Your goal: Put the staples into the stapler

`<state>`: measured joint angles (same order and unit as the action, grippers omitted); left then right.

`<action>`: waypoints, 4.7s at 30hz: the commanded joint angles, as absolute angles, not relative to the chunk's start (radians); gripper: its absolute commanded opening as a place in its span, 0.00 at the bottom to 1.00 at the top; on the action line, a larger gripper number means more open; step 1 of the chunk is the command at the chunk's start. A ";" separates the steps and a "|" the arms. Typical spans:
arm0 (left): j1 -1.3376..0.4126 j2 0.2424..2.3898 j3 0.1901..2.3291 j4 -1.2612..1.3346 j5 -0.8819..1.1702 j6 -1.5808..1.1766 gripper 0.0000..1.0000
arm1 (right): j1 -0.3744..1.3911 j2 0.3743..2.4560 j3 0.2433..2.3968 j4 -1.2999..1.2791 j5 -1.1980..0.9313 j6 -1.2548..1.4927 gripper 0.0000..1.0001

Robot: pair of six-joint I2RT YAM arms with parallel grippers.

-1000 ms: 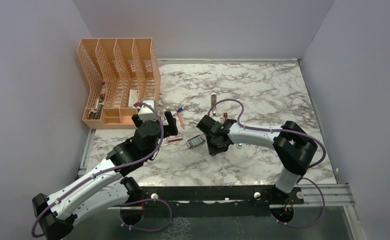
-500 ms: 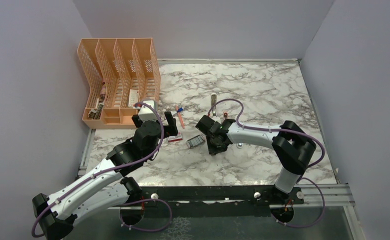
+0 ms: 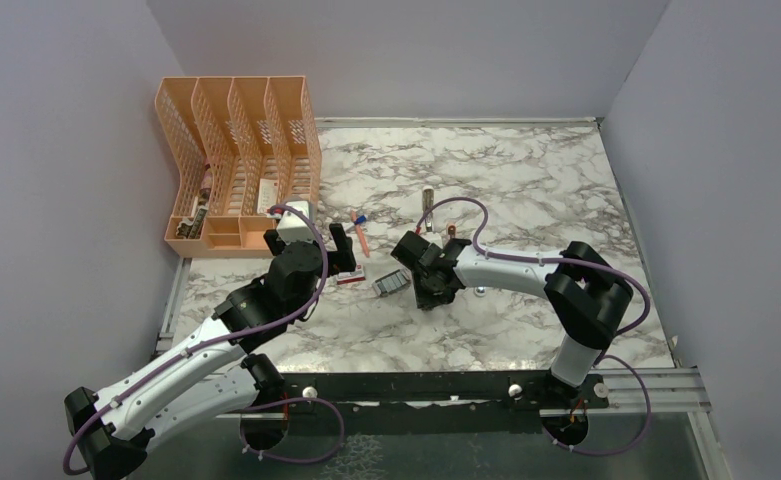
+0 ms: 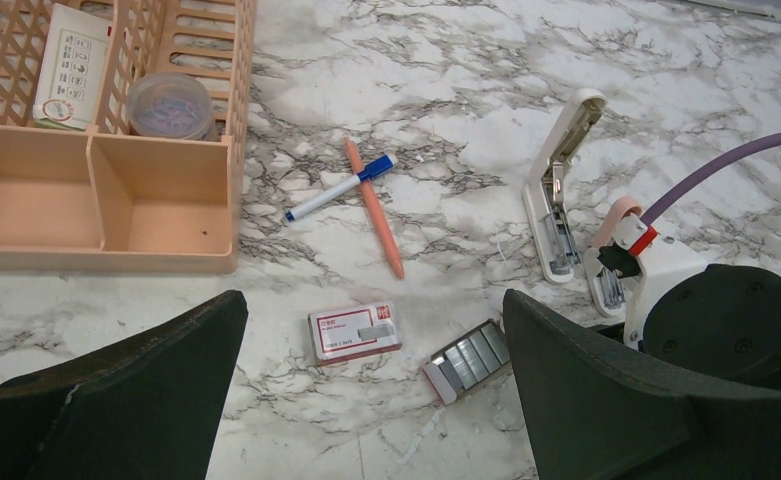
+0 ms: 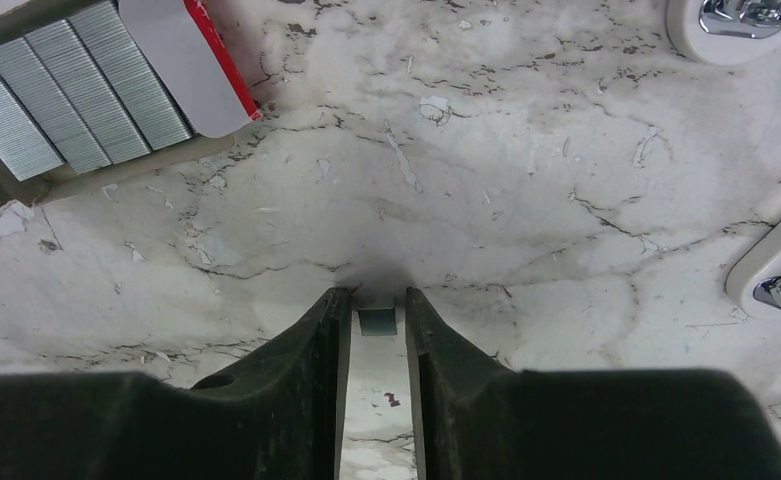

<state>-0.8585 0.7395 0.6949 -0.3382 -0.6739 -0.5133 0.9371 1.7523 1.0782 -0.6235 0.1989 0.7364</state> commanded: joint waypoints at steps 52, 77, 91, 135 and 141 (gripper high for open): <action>-0.854 0.849 0.695 -0.296 -0.705 -0.502 0.99 | 0.656 1.682 1.036 -0.303 0.368 0.447 0.22; -0.854 0.834 0.683 -0.295 -0.707 -0.508 0.99 | 0.640 1.699 1.026 -0.292 0.341 0.433 0.22; -0.855 0.838 0.684 -0.295 -0.705 -0.508 0.99 | 0.636 1.704 1.013 -0.287 0.332 0.439 0.21; -0.854 0.827 0.676 -0.295 -0.704 -0.511 0.99 | 0.635 1.654 0.957 -0.340 0.220 0.443 0.23; -0.854 0.826 0.677 -0.295 -0.702 -0.511 0.99 | 0.635 1.647 0.985 -0.349 0.231 0.443 0.31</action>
